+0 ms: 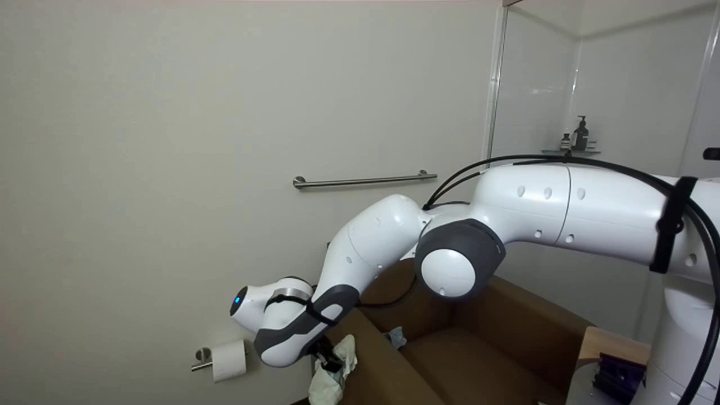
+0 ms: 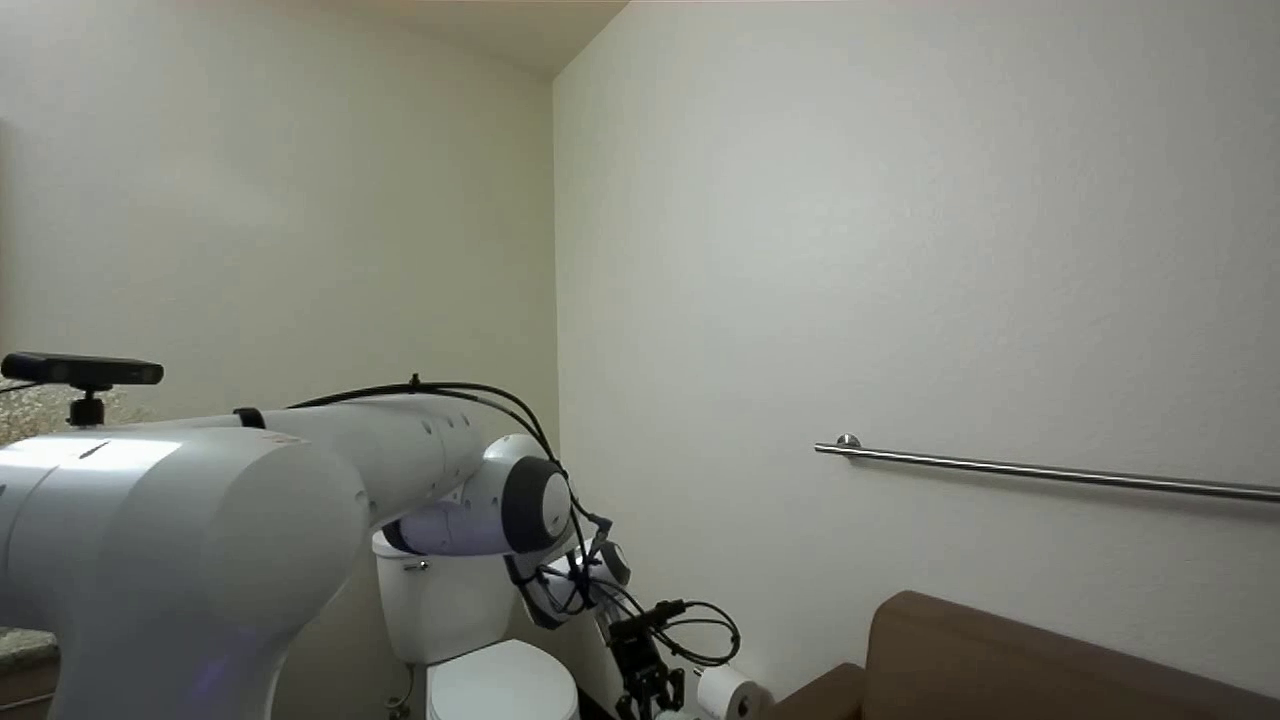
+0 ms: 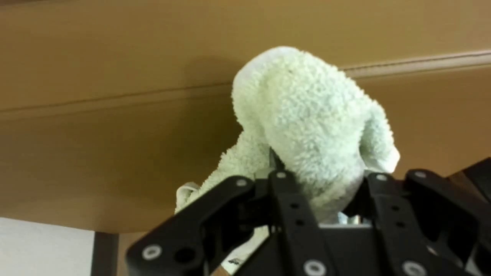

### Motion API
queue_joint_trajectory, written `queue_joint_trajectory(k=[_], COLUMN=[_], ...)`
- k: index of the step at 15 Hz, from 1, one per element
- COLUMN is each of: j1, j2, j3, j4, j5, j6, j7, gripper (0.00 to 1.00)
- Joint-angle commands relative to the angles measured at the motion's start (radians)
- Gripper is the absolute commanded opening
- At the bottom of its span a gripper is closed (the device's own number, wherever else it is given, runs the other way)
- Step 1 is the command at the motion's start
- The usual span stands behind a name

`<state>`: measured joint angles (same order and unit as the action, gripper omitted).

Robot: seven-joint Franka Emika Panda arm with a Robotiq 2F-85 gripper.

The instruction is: Wipe the side of the chair with the cloth on the armrest

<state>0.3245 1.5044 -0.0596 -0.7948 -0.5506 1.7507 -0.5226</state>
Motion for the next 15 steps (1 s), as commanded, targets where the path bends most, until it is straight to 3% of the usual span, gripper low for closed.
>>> queue_joint_trajectory(k=[1,3,5,15], j1=[0.031,0.050,0.063,0.071], j2=[0.003,0.008,0.008,0.010], j3=[-0.095,-0.117,-0.094,0.042], j4=[-0.119,-0.162,-0.177,-0.242], j5=[-0.097,-0.159,-0.182,-0.157], j6=[0.139,0.156,0.102,-0.149], j7=[0.154,0.225,0.224,0.020], gripper=[0.07,0.07,0.07,0.07])
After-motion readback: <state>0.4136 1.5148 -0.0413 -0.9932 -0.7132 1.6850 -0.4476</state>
